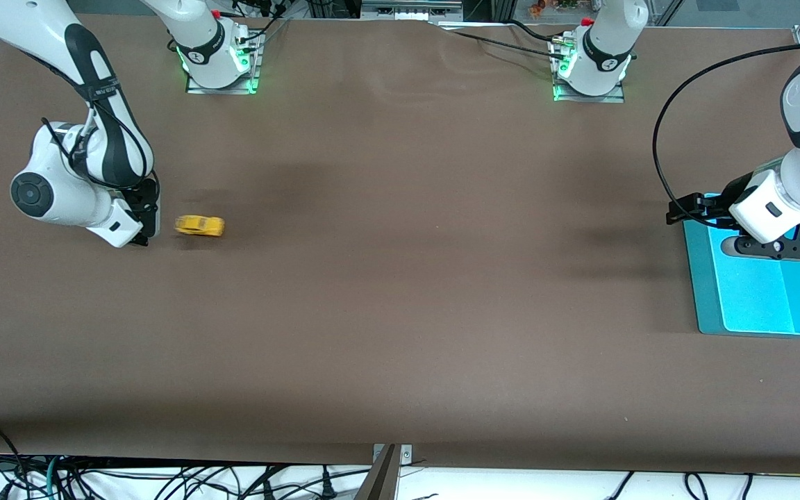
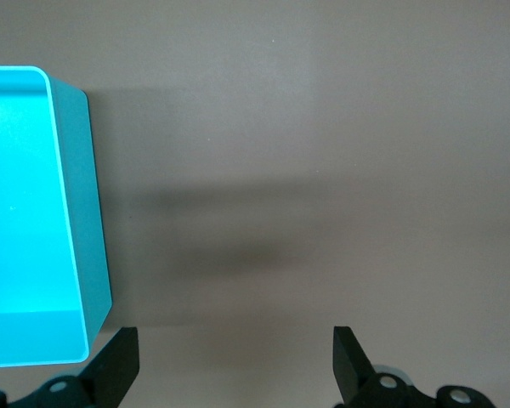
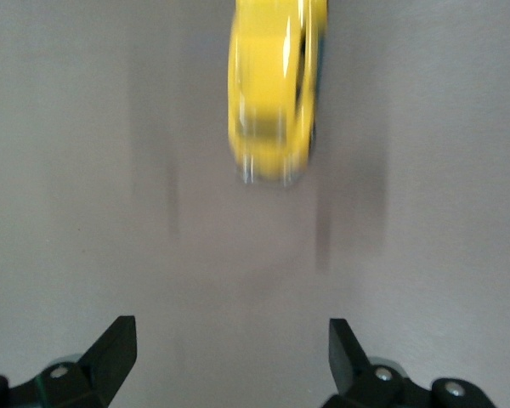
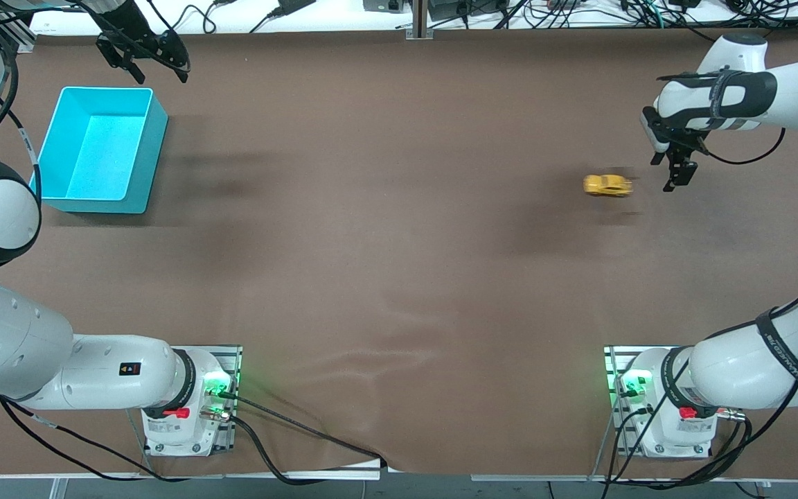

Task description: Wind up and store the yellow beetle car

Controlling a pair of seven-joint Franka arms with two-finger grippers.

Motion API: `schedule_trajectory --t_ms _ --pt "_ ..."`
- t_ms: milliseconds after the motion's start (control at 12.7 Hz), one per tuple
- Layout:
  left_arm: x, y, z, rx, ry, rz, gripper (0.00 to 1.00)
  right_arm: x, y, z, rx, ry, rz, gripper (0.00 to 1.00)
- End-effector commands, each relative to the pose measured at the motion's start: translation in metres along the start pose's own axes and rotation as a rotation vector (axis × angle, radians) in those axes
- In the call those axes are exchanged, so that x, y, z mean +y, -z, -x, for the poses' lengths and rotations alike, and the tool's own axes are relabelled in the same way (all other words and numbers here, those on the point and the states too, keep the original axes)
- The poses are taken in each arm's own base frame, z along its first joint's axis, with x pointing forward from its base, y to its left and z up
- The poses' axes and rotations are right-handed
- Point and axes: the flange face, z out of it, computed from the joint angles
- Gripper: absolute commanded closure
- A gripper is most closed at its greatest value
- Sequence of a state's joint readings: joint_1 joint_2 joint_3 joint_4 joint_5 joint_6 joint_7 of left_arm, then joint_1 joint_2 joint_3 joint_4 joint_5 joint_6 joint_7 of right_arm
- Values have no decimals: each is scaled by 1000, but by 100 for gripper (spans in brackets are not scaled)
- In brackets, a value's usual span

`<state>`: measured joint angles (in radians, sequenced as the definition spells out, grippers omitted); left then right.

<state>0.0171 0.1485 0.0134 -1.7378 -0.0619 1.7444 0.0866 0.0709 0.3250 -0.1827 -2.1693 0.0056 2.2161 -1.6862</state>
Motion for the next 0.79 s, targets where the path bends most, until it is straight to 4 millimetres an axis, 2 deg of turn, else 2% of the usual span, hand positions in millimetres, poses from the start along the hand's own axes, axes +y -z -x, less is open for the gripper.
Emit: schedule_trajectory --t_ms 0,79,158,316,395,474,711 --pt "5 5 10 18 -4 25 0 8 28 -1 3 -24 -18 0" --pt "6 5 10 19 -8 24 0 14 42 -2 2 -50 -12 0" --pt "19 2 9 13 -30 22 0 18 55 -3 0 -86 -18 0" --pt "25 6 8 23 -41 20 0 29 79 -12 -8 -148 4 0" --pt "27 4 8 19 -44 20 0 32 87 -14 -8 -188 20 0" --pt "39 -3 6 6 -67 20 0 34 92 -21 -10 -219 30 0" --pt "61 -1 9 1 -133 10 0 40 107 -22 -7 -312 63 0"
